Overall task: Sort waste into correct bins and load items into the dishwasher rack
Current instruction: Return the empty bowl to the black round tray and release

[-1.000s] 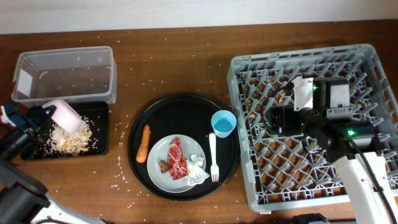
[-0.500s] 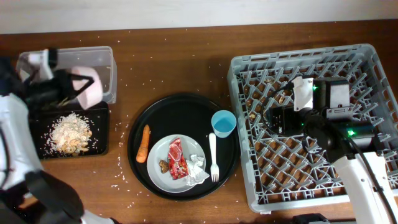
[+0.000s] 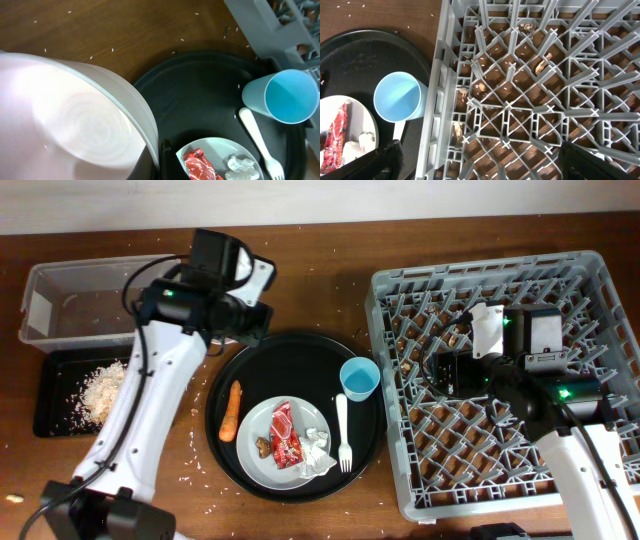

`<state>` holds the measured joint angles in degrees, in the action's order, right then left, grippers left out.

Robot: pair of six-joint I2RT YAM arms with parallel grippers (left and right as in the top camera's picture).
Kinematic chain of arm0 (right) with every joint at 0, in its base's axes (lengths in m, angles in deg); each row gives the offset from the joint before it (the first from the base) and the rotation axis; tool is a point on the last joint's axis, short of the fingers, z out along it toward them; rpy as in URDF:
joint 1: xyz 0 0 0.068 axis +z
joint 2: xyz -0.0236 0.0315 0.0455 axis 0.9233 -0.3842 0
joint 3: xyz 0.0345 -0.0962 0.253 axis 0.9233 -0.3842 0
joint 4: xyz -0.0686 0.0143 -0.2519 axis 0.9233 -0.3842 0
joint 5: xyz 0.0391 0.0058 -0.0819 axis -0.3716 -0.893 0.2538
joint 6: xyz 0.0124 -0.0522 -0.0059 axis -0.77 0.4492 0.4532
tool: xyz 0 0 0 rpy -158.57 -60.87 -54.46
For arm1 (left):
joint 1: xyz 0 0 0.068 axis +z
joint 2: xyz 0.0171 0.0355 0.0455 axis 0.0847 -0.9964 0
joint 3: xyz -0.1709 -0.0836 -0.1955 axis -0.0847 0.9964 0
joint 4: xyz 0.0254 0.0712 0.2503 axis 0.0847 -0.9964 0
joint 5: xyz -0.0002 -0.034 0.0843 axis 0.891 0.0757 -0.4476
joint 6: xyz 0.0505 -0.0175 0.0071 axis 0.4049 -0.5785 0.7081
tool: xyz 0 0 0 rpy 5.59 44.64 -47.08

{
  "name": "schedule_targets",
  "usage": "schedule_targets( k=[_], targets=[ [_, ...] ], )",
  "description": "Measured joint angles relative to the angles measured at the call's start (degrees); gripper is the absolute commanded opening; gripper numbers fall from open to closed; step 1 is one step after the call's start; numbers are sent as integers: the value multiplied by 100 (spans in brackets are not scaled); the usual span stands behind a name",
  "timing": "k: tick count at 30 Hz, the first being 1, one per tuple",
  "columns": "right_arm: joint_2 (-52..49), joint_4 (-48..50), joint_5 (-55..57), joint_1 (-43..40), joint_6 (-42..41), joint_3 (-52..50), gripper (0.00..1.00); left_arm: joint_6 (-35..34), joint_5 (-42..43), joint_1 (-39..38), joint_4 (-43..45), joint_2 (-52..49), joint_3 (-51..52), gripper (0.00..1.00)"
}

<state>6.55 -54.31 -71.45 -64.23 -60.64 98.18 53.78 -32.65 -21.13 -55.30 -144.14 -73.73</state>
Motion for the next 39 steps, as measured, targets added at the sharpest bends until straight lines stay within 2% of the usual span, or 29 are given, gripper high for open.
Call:
schedule_targets(
  k=[6, 13, 23, 24, 25, 26, 28, 29, 33, 38, 39],
  targets=[
    [0, -42, 0, 0, 2, 0, 98, 0, -358, -625, 0, -850, 0, 1],
    [0, -98, 0, 0, 4, 0, 98, 0, -466, -699, -166, -1576, -4, 1],
    [0, -107, -2, 0, 0, 0, 98, 372, -595, -1351, -199, -2393, -7, 1],
    [0, -107, 0, 0, 2, 0, 98, 372, -610, -1346, -216, -2444, -7, 14],
    [0, -107, 0, 0, 4, 0, 98, 374, -612, -1346, -234, -2494, -7, 31],
    [0, -107, 0, 0, 2, 0, 98, 367, -612, -1346, -238, -2498, -7, 43],
    [0, -105, 0, 0, 0, 0, 98, 264, -619, -1351, -243, -2503, -7, 59],
    [0, -105, 0, 0, -2, 0, 98, 225, -634, -1351, -243, -2503, -7, 64],
    [0, -105, 0, 0, 0, 0, 98, 162, -654, -1349, -501, -2509, -260, 68],
    [0, -94, -2, 0, 2, 2, 98, -195, -656, -1082, -1923, -2544, -1930, 70],
    [0, -94, -2, 0, 2, 2, 98, -343, -654, -920, -2277, -2542, -2258, 76]
  ],
)
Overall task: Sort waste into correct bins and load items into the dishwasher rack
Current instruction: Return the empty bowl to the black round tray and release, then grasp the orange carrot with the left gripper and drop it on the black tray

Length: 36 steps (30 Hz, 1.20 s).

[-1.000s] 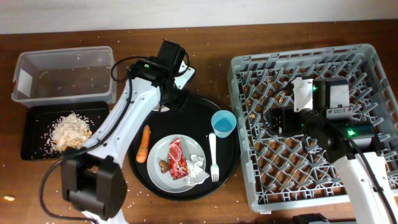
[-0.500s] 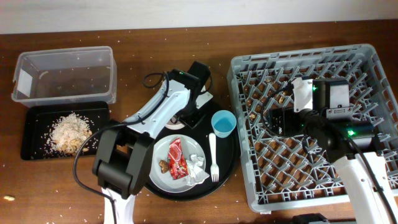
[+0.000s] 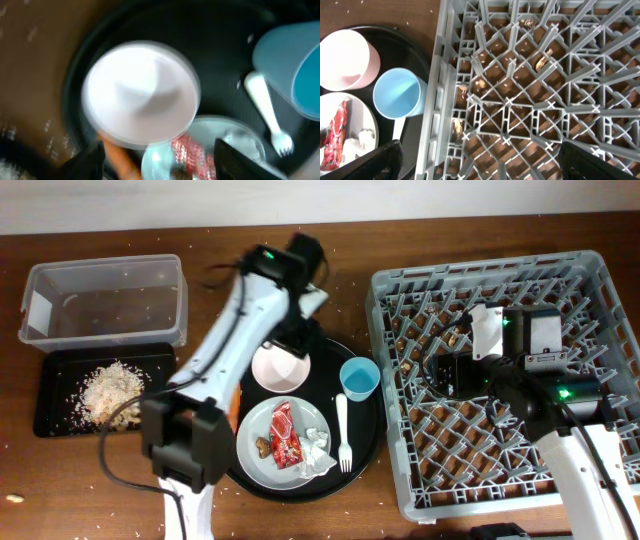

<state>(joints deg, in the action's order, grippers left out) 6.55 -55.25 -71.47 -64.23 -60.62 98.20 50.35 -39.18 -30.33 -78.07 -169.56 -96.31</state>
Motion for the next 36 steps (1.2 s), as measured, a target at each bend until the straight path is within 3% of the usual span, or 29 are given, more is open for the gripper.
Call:
schedule_targets(
  k=[1, 2, 7, 13, 16, 20, 24, 26, 36],
  targets=[
    [0, -7, 2, 0, -2, -2, 98, -127, 15, 170, -275, 2, -238, 92],
    [0, 0, 2, 0, 0, -2, 99, -352, 24, 529, -595, 17, -533, 96],
    [0, 7, 2, 0, 0, 0, 99, -955, 20, 1679, -1266, 118, -586, 96],
    [0, 7, 2, 0, 4, -2, 99, -1062, 68, 1867, -1222, 754, -195, 96],
    [0, 9, 2, 0, -2, 0, 99, -1099, 87, 1864, -743, 1126, 614, 94],
    [0, 11, 2, 0, -2, 0, 99, -1163, 90, 1864, 885, 1451, 2632, 89],
    [0, 22, 0, 0, 2, 0, 99, -1202, 90, 1853, 1897, 1517, 3880, 72],
    [0, 15, 2, 0, -2, 0, 99, -1198, 92, 1849, 2107, 1519, 4129, 64],
    [0, 11, 0, 0, -4, 0, 99, -1067, 87, 1386, 3209, 1528, 5149, 59]
  ],
)
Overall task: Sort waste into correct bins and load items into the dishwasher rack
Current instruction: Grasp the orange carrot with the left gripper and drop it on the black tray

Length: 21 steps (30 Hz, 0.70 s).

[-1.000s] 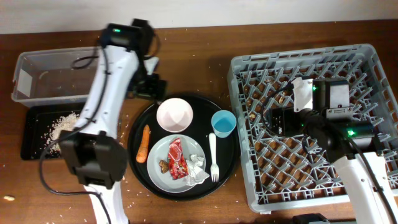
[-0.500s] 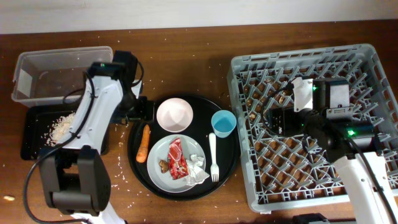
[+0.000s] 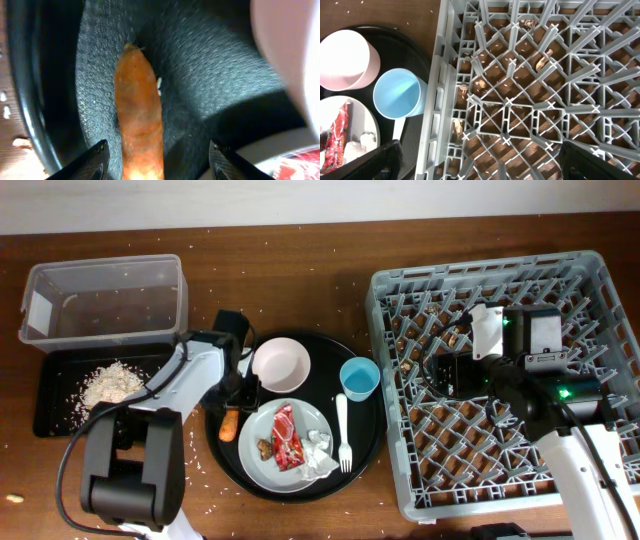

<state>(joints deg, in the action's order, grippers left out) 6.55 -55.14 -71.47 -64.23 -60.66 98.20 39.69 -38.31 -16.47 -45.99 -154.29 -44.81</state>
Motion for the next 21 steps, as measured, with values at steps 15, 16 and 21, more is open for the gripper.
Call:
schedule_targets(
  k=[15, 16, 21],
  targets=[
    [0, -11, 2, 0, 7, 0, 99, -120, -85, 7, -308, 114, 22, 1],
    [0, -20, 0, 0, 4, 0, 99, -120, -87, 7, -551, 114, -258, 0],
    [0, 0, 2, 0, 2, 0, 99, -293, -26, 660, -1272, 597, -1648, 0]
  ],
)
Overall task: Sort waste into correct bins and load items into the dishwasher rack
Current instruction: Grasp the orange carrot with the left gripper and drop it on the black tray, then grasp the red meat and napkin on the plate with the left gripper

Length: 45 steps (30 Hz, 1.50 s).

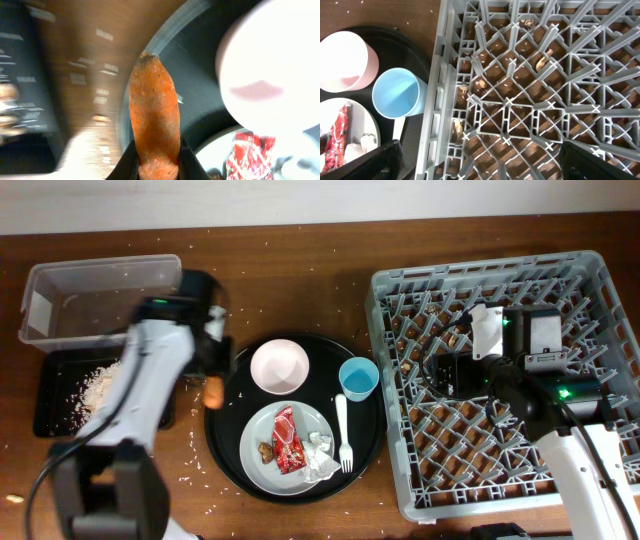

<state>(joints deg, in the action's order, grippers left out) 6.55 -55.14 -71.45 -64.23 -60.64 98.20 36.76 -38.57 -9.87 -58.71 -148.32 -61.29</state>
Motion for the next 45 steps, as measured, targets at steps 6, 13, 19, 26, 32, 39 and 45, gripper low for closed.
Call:
schedule_targets(
  k=[6, 13, 19, 26, 32, 39, 45],
  targets=[
    [-2, 4, 0, 0, 4, 0, 99, -925, -46, 2269, -33, 518, -136, 0],
    [0, 7, 0, 0, 2, 0, 99, -1755, -61, 3077, 2201, 538, 1521, 1],
    [-4, -17, 0, 0, 0, 0, 99, -2006, -61, 3086, 3495, 516, 2736, 49],
    [-4, -52, -2, 0, 2, 0, 99, -1961, -39, 3086, 3617, 516, 2662, 74],
    [-4, -74, -2, 0, 2, 0, 99, -546, 905, 2905, 2417, 831, 1458, 76],
    [-4, -76, -2, 0, 0, 0, 99, 802, 1270, -7, 1038, 1257, 1150, 76],
    [-9, -72, -2, 0, 0, 0, 99, 1399, 1300, -2302, 529, 1075, 1150, 76]
  ],
)
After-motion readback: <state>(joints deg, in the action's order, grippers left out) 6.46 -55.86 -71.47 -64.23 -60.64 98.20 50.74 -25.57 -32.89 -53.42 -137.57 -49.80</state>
